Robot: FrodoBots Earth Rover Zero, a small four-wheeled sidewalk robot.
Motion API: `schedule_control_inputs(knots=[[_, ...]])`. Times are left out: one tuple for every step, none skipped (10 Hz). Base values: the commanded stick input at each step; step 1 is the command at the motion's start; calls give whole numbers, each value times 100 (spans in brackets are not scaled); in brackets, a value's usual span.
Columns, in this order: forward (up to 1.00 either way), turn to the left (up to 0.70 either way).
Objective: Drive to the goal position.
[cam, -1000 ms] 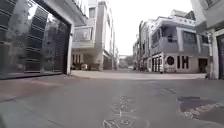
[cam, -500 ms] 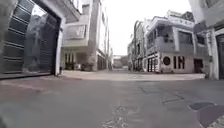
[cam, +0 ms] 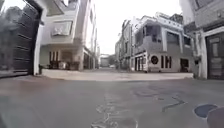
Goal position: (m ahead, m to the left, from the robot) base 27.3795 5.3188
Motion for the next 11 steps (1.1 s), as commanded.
schedule_control_inputs(knots=[[100,6],[100,6],[100,6],[100,6],[100,6],[100,6],[100,6],[100,6],[100,6],[100,6],[100,6]])
